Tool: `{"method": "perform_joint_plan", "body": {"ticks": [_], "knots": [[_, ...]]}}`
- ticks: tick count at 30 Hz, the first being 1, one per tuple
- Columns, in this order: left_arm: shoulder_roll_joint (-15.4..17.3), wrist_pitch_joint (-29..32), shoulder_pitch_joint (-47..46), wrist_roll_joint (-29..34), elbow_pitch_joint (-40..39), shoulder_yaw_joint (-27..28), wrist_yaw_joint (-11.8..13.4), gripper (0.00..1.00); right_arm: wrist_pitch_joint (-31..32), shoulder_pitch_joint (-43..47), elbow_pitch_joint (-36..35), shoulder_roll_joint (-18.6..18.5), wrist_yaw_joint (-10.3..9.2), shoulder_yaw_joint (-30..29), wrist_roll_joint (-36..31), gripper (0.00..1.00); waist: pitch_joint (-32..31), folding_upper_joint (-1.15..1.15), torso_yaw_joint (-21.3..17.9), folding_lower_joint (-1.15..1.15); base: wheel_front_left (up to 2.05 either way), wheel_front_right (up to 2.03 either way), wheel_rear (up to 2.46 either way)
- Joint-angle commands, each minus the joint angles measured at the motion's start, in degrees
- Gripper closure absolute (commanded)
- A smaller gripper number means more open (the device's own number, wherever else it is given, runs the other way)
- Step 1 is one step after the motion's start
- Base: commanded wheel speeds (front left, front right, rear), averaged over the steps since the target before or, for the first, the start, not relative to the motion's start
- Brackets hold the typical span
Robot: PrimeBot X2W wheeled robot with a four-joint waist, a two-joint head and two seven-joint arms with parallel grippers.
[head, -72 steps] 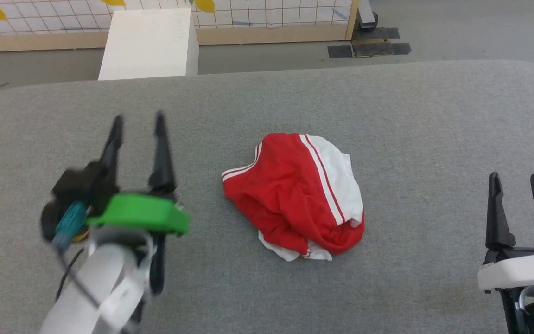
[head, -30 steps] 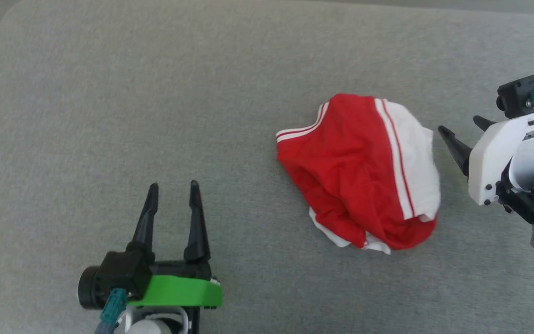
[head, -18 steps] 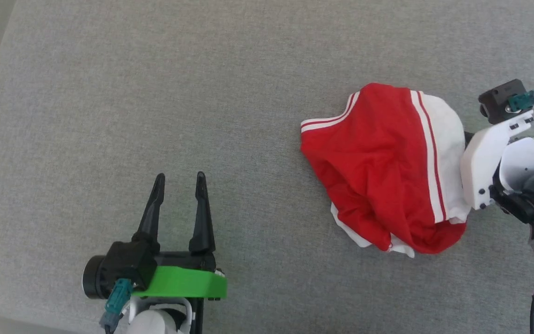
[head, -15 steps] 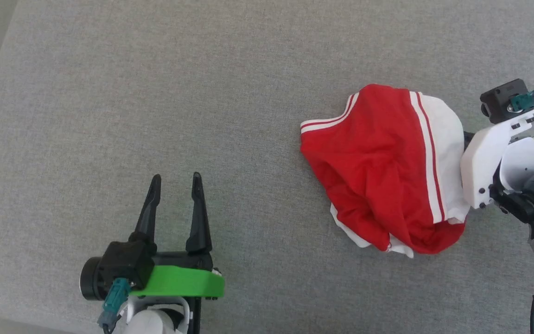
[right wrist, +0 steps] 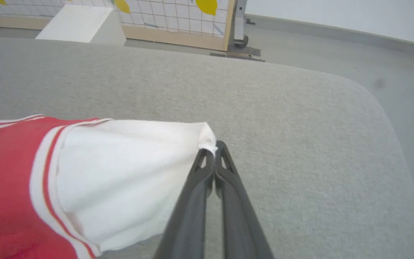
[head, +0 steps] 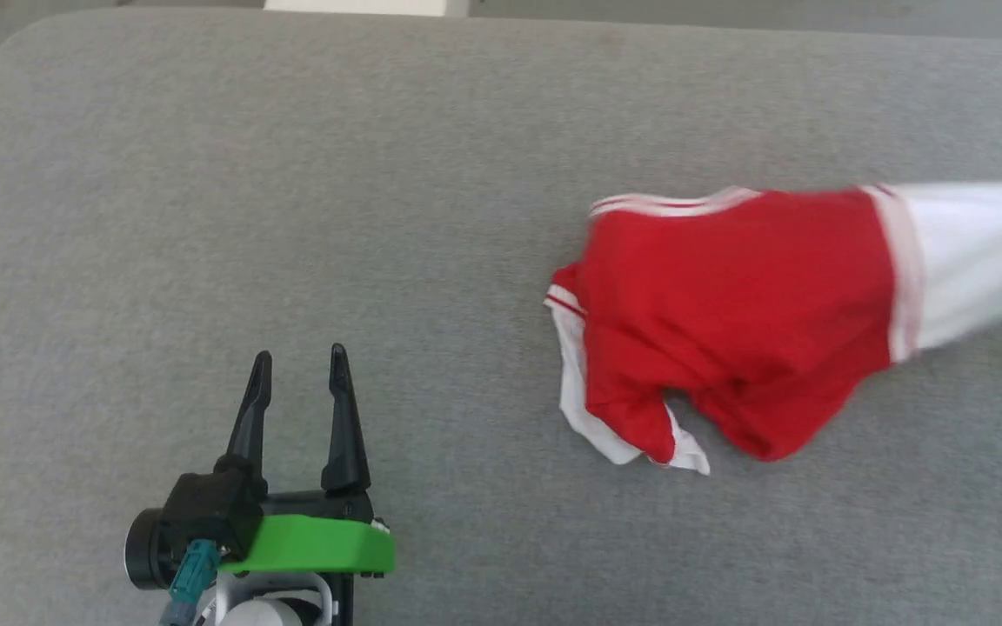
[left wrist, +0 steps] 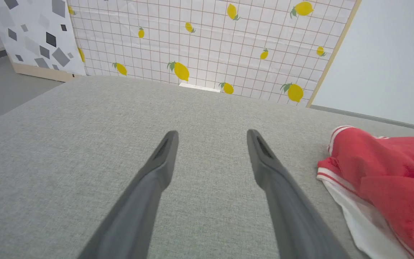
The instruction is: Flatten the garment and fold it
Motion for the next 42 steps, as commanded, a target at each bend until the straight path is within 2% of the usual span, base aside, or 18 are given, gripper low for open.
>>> {"method": "perform_joint_plan", "body": {"ticks": [1,8,11,15,16,17,20,24,30,34,37,39,42], "knots": [[-0.3,-0.2,0.3,0.5,-0.2,-0.1,-0.4,0.00,0.5,2.7,0.1,0.0,-0.09,-2.7,-1.1,1.00,0.2,0.00,-1.5,0.00,0.00,0.00,0.00],[-0.3,-0.2,-0.9,1.2,0.1,-0.3,-1.3,0.00,0.8,11.4,4.9,-0.5,-0.09,-16.3,-7.6,1.00,3.6,0.00,-1.8,0.00,0.00,0.00,0.00],[-0.3,-0.2,-1.5,1.6,0.4,-0.2,-1.6,0.00,-0.8,12.7,7.8,-0.7,-0.09,-18.6,-10.8,1.00,4.5,0.00,-1.7,0.00,0.00,0.00,0.00],[-0.2,-0.2,-2.2,1.9,1.0,-0.2,-1.9,0.00,-3.3,12.3,10.9,0.1,-0.09,-18.7,-13.6,1.00,4.7,0.00,-1.8,0.00,0.00,0.00,0.00],[-0.2,-0.2,-2.4,1.9,1.2,-0.1,-2.0,0.00,-4.3,11.7,11.2,0.4,-0.09,-18.0,-13.8,0.83,4.5,0.00,-1.9,0.00,0.00,0.00,0.00],[-0.2,-0.2,-2.4,2.0,1.4,-0.1,-2.0,0.00,-5.2,11.0,11.4,0.7,-0.09,-17.6,-13.8,0.00,4.3,0.00,-2.1,0.00,0.00,0.00,0.00],[0.0,-0.2,-2.5,1.9,2.1,0.1,-2.3,0.00,-8.1,8.8,11.0,1.6,-0.09,-15.6,-13.6,0.00,2.8,0.00,-2.8,0.00,0.00,0.00,0.00],[0.2,-0.2,-2.1,1.7,2.6,0.7,-2.7,0.00,-11.8,6.8,6.8,3.1,-0.09,-12.5,-11.1,0.00,-0.1,0.00,-3.5,0.00,0.00,0.00,0.00],[0.2,-0.2,-0.8,1.4,2.3,1.1,-3.6,0.00,-20.1,10.0,-6.5,7.9,-0.09,-11.3,-9.9,0.00,-3.8,0.00,-3.8,0.00,0.00,0.00,0.00],[0.5,-0.2,0.5,2.4,1.5,1.0,-4.4,0.00,-26.4,16.9,-15.4,14.2,-0.09,-11.1,-13.5,0.00,-5.5,0.00,-3.7,0.00,0.00,0.00,0.00],[0.8,-0.2,2.0,3.9,0.5,1.0,-4.7,0.00,-30.2,23.3,-20.2,21.2,-0.09,-11.4,-15.9,0.00,-6.5,0.00,-3.7,0.00,0.00,0.00,0.00],[0.9,-0.2,3.0,4.7,-0.1,1.2,-4.7,0.00,-32.0,26.9,-22.0,24.2,-0.09,-11.3,-17.3,0.00,-7.1,0.00,-4.0,0.00,0.00,0.00,0.00],[1.2,-0.2,4.3,5.7,0.0,1.0,-5.0,0.00,-33.9,30.5,-23.0,26.1,-0.09,-11.1,-17.6,0.00,-7.8,0.00,-4.7,0.00,0.00,0.00,0.00]]}}
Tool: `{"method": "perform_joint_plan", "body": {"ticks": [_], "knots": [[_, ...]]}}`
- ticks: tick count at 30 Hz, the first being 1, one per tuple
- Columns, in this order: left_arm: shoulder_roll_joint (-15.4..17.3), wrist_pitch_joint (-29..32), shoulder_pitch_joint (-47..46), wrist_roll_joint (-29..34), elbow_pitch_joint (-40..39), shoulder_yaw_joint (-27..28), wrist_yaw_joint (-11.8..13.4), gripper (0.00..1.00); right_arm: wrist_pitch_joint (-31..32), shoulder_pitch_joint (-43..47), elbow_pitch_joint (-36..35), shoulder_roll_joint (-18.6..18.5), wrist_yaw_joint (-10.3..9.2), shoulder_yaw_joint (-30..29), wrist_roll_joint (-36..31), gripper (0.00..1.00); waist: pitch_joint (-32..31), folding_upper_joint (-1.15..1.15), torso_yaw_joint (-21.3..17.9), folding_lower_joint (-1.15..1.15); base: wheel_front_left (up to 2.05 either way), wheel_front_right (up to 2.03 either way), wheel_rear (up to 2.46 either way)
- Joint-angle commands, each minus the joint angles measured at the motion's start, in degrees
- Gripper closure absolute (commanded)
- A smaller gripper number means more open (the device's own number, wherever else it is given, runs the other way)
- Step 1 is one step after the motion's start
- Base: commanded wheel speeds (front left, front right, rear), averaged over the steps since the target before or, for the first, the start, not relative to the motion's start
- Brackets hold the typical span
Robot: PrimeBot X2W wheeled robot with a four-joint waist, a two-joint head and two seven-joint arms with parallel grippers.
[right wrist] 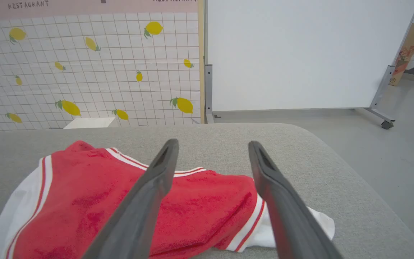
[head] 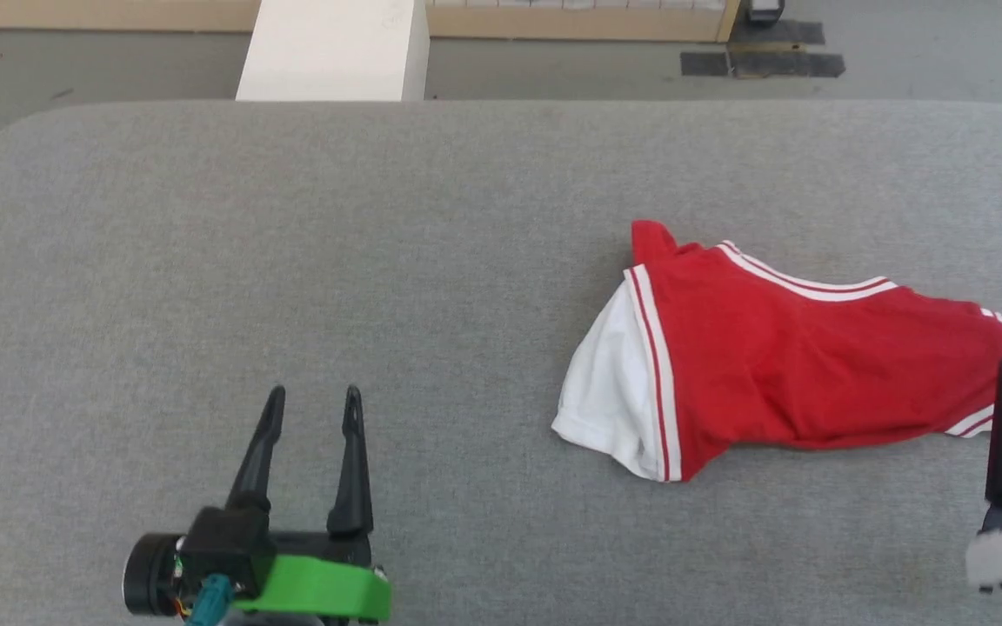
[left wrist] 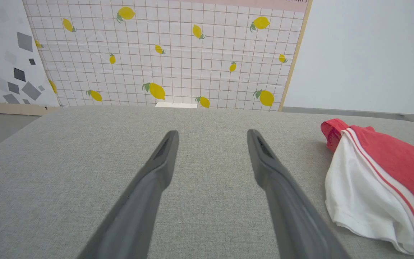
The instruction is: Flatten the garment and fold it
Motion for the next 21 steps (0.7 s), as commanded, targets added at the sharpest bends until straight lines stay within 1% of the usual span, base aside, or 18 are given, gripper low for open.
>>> {"method": "perform_joint_plan", "body": {"ticks": [1,4,6,8,11,14,17,21], "knots": [[0.5,-0.2,0.8,1.0,0.1,-0.1,-0.6,0.00,-0.6,1.0,-0.4,0.1,-0.09,0.4,-0.3,0.00,-0.8,0.00,-0.9,0.00,0.00,0.00,0.00],[0.9,0.2,-0.1,1.7,1.2,-1.7,-1.7,0.00,-0.8,1.9,-0.3,0.3,-0.09,0.7,1.3,0.00,-1.0,0.00,-1.4,0.00,0.00,0.00,0.00],[1.4,2.1,-2.3,2.3,2.1,-3.4,-3.1,0.00,-0.7,1.6,-0.5,0.3,-0.09,0.7,1.4,0.00,-0.9,0.00,-1.5,0.00,0.00,0.00,0.00],[1.3,5.3,-5.2,2.4,3.3,-5.4,-5.0,0.00,-0.5,0.9,-1.1,0.3,-0.09,0.6,1.2,0.00,-0.5,0.00,-1.5,0.00,0.00,0.00,0.00],[1.3,12.0,-10.9,2.7,6.6,-9.1,-8.1,0.00,0.0,-0.1,-1.9,0.3,-0.09,0.1,1.0,0.00,0.6,0.00,-1.1,0.00,0.00,0.00,0.00],[1.2,18.9,-16.8,2.4,10.8,-13.2,-10.1,0.00,0.4,-0.9,-2.5,0.3,-0.09,0.0,1.1,0.00,2.2,0.00,-0.8,0.00,0.00,0.00,0.00],[0.9,22.8,-21.7,0.3,14.5,-16.5,-11.0,0.00,0.8,-1.4,-2.8,0.3,-0.09,0.2,1.4,0.00,4.3,0.00,-0.9,0.00,0.00,0.00,0.00],[0.8,26.7,-27.7,-1.3,20.4,-20.0,-11.3,0.00,1.0,-2.8,-3.1,0.3,-0.09,0.8,1.8,0.00,7.4,0.00,-1.3,0.00,0.00,0.00,0.00]]}}
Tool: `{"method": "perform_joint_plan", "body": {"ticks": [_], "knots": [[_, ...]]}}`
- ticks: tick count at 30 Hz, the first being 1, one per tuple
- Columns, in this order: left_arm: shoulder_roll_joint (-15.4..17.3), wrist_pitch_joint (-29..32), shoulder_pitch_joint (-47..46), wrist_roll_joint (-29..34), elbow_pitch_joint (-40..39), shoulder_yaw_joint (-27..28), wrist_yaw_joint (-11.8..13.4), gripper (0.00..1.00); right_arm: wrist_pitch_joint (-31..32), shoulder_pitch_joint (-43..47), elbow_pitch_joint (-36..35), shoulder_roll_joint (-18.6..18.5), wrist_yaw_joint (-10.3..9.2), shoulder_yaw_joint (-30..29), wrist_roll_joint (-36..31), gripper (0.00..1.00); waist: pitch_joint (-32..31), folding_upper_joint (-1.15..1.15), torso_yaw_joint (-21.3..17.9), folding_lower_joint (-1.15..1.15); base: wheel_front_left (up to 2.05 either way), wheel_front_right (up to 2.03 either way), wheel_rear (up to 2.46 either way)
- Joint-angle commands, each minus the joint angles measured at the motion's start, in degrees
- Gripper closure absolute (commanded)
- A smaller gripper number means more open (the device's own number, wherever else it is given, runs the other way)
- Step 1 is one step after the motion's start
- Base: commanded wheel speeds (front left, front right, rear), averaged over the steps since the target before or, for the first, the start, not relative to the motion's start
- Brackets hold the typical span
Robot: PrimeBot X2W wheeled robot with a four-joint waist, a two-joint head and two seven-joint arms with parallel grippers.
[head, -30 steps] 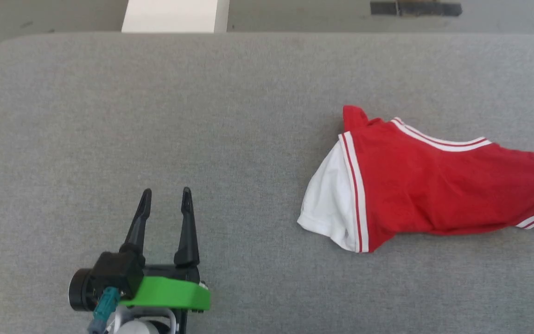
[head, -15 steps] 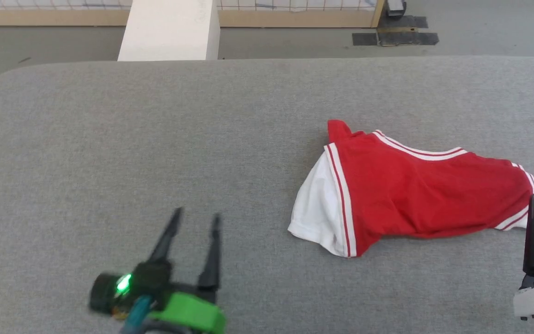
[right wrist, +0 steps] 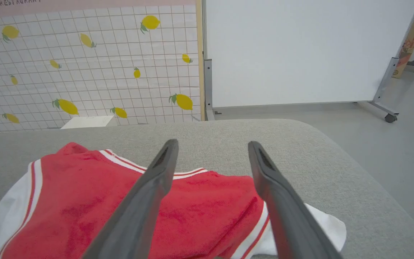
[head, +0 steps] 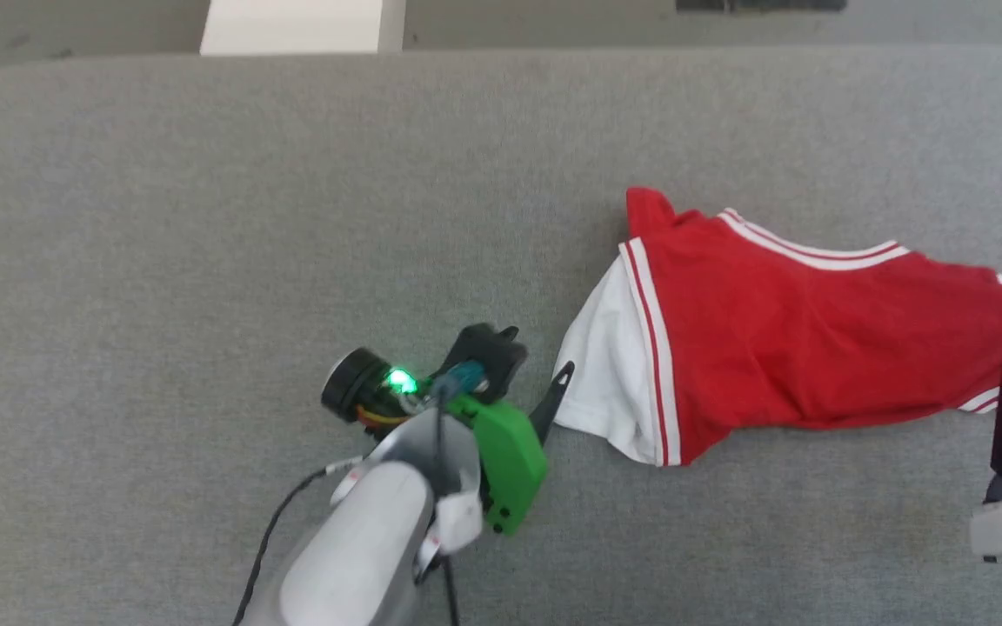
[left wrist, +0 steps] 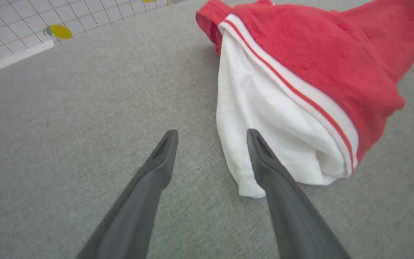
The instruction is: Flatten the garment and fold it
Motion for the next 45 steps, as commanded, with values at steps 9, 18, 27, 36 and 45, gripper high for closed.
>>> {"method": "perform_joint_plan", "body": {"ticks": [9,18,27,36,45], "knots": [[1.1,6.0,-8.1,-5.4,9.9,-7.3,-0.4,1.00,-0.7,-3.6,0.7,0.1,-0.09,0.3,0.7,0.00,5.9,0.00,-1.9,0.00,0.00,0.00,0.00],[6.7,2.4,-4.7,-7.7,4.3,-2.2,3.5,1.00,-1.8,-2.7,3.4,0.1,-0.09,0.3,1.9,0.00,1.2,0.00,-1.0,0.00,0.00,0.00,0.00],[16.1,6.5,4.8,-8.6,-10.6,5.3,11.1,1.00,-0.9,-1.4,3.0,0.1,-0.09,0.3,2.0,0.00,1.1,0.00,0.4,0.00,0.00,0.00,0.00],[13.3,2.5,7.8,-8.5,-7.8,5.3,14.9,0.00,0.3,-2.0,2.3,0.1,-0.09,1.0,1.2,0.00,2.1,0.00,1.2,0.00,0.00,0.00,0.00],[16.0,1.9,7.0,-10.4,-8.1,7.5,13.7,0.00,1.6,-0.6,1.8,0.1,-0.09,1.4,0.9,0.00,-1.1,0.00,2.3,0.00,0.00,0.00,0.00]]}}
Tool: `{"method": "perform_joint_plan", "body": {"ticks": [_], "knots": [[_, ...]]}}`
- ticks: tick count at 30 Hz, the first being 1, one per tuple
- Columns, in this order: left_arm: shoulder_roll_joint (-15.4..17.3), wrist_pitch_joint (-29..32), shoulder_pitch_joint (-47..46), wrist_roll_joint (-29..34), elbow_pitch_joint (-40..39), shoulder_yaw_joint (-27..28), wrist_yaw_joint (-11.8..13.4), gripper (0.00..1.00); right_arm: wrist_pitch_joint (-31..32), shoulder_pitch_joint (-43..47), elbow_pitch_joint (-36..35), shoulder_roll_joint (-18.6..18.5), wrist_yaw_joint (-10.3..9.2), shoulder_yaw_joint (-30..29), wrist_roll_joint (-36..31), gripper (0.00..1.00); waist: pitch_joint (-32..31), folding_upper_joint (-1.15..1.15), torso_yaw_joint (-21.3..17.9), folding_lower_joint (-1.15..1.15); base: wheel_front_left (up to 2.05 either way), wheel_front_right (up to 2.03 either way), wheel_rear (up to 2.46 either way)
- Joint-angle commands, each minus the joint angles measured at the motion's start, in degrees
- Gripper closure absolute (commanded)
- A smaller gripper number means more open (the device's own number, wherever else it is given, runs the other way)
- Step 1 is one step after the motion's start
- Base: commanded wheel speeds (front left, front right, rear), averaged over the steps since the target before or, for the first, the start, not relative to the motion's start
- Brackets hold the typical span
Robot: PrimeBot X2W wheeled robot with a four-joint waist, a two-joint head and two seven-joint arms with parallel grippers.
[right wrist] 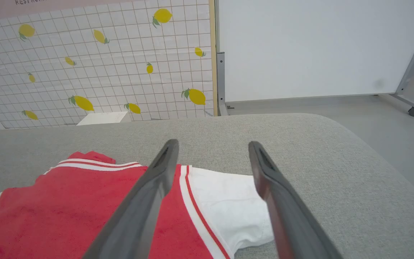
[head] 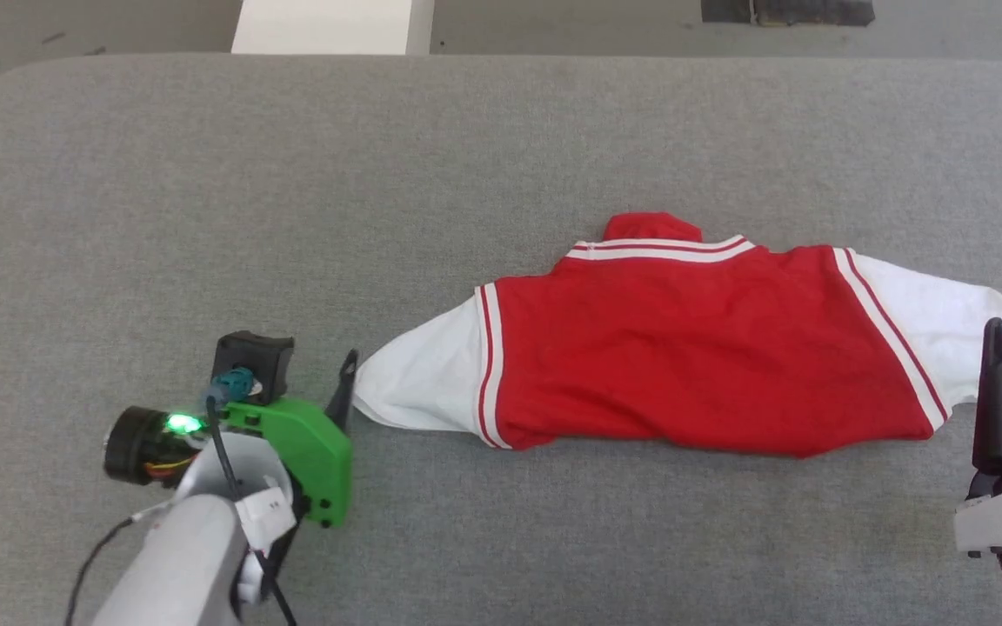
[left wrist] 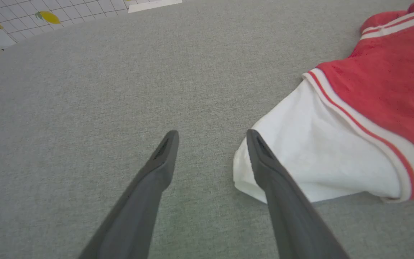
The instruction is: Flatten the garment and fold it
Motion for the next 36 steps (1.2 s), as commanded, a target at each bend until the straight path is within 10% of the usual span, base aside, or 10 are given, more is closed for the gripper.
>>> {"method": "perform_joint_plan", "body": {"ticks": [1,14,18,25,36], "knots": [[0.9,1.1,-0.2,-0.1,0.1,-0.1,-0.5,0.00,0.2,0.7,-0.4,0.0,-0.09,0.4,0.0,0.00,-0.3,0.00,0.2,0.00,0.00,0.00,0.00],[0.6,8.0,-3.8,-2.6,4.8,-3.8,-5.3,0.00,1.6,0.7,-2.1,0.0,-0.09,0.6,-0.6,0.00,2.9,0.00,0.2,0.00,0.00,0.00,0.00],[0.5,10.8,-4.8,-3.4,7.6,-5.7,-7.7,1.00,1.9,0.2,-2.5,0.0,-0.09,0.6,-0.9,0.00,3.6,0.00,0.0,0.00,0.00,0.00,0.00],[-0.6,14.4,-4.4,-6.9,7.7,-7.6,-10.7,1.00,1.9,-0.5,-1.8,0.0,-0.09,0.6,-0.9,0.00,3.0,0.00,0.2,0.00,0.00,0.00,0.00],[-0.2,-1.3,3.3,-6.7,-1.5,2.4,0.4,1.00,1.7,-1.5,-0.9,0.0,-0.09,0.9,-1.0,0.00,0.3,0.00,0.3,0.00,0.00,0.00,0.00]]}}
